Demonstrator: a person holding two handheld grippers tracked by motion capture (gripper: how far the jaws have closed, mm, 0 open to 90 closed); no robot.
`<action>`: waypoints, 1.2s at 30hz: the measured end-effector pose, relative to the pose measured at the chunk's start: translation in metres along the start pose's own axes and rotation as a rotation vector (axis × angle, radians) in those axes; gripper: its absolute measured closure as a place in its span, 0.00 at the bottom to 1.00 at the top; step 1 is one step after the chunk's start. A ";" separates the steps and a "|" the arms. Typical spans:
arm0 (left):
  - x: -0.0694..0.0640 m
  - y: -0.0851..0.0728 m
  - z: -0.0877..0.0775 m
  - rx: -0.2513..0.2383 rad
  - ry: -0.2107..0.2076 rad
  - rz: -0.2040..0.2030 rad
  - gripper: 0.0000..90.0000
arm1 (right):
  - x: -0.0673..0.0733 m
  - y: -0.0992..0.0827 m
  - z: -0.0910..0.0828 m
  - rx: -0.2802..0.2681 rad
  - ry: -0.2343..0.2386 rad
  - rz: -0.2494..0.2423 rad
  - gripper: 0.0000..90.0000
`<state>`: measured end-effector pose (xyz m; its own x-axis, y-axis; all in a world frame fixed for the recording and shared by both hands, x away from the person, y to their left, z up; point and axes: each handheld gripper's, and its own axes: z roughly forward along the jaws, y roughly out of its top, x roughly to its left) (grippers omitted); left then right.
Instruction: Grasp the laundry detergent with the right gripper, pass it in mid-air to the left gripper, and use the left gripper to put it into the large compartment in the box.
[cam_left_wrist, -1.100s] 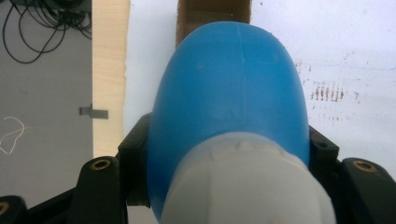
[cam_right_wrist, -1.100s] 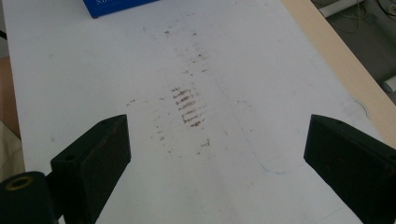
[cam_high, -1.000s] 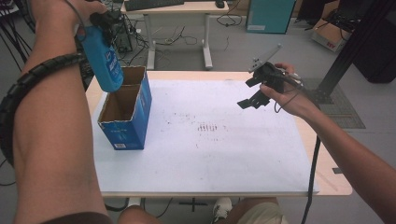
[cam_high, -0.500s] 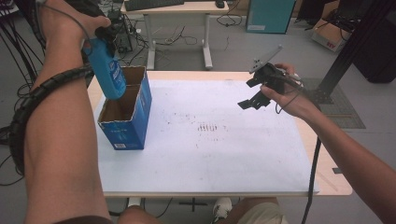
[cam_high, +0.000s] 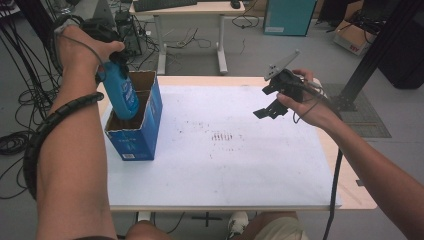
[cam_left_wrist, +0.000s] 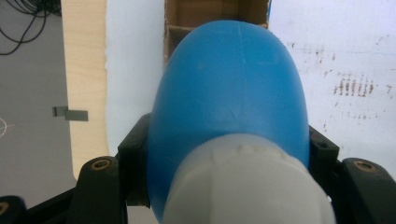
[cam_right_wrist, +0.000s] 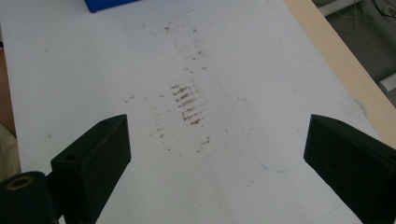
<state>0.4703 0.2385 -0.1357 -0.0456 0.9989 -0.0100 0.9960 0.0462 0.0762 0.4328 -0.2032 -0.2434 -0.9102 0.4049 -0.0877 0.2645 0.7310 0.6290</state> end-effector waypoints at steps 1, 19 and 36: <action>0.000 0.000 0.003 -0.003 -0.001 0.001 0.41 | -0.001 -0.001 0.000 -0.002 0.000 -0.006 0.08; 0.000 -0.002 0.056 0.012 0.002 0.006 0.41 | -0.002 -0.004 0.003 0.013 -0.004 0.007 0.08; -0.001 -0.007 0.104 0.008 0.001 0.028 0.41 | -0.001 -0.007 0.008 0.017 0.000 0.018 0.08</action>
<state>0.4712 0.2361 -0.2404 -0.0176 0.9998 -0.0074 0.9975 0.0181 0.0689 0.4344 -0.2047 -0.2540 -0.9050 0.4185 -0.0765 0.2866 0.7327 0.6173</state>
